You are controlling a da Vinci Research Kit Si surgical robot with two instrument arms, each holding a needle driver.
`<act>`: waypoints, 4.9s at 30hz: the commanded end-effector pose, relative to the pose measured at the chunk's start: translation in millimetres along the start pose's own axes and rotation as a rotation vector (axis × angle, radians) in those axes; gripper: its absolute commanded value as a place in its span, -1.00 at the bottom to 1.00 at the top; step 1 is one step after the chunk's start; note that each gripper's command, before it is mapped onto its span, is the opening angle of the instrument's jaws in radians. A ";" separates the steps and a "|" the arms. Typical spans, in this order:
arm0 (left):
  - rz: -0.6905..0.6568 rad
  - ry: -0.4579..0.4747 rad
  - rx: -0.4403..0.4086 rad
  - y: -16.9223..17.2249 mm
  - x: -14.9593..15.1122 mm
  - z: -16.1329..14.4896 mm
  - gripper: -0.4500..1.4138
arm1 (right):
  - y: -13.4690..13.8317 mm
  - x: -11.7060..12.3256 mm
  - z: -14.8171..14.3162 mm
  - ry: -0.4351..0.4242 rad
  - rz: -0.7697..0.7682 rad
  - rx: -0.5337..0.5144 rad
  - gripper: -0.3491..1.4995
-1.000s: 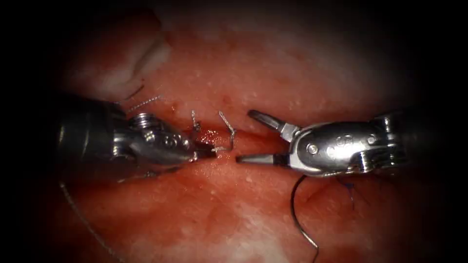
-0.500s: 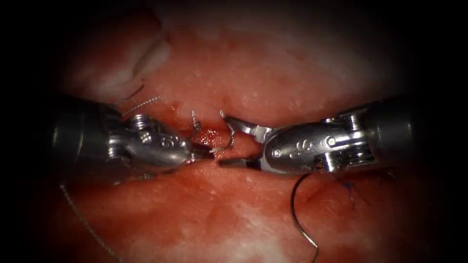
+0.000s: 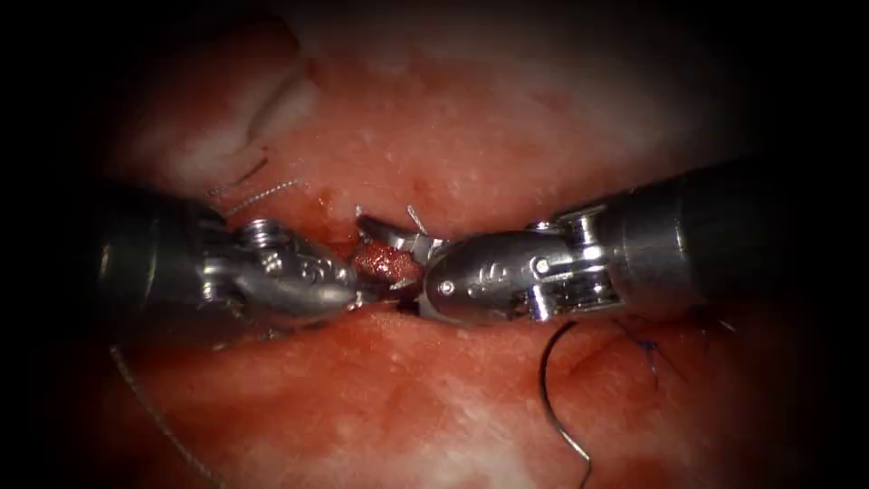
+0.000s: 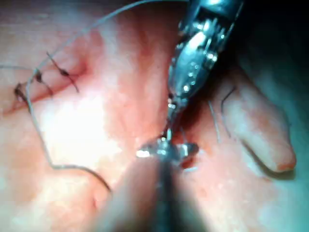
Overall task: Wound Closure
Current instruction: Use the left tool to grab the suture end and then cut with the right gripper.
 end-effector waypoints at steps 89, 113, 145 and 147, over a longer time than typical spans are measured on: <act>0.042 -0.031 -0.025 -6.3 -14.3 -16.7 0.08 | 0.6 0.1 -7.2 -0.004 -0.018 -0.024 0.82; -0.118 -0.053 0.061 -12.8 -7.9 -0.8 0.66 | 0.5 -0.1 -7.1 -0.008 -0.006 -0.034 0.80; -0.756 0.754 -0.529 -17.3 -8.2 -0.2 0.39 | 0.1 -0.5 -6.6 -0.012 0.013 -0.040 0.80; -0.790 0.798 -0.520 -18.5 -9.2 -0.7 0.51 | 0.0 -0.6 -6.5 -0.012 0.012 -0.041 0.80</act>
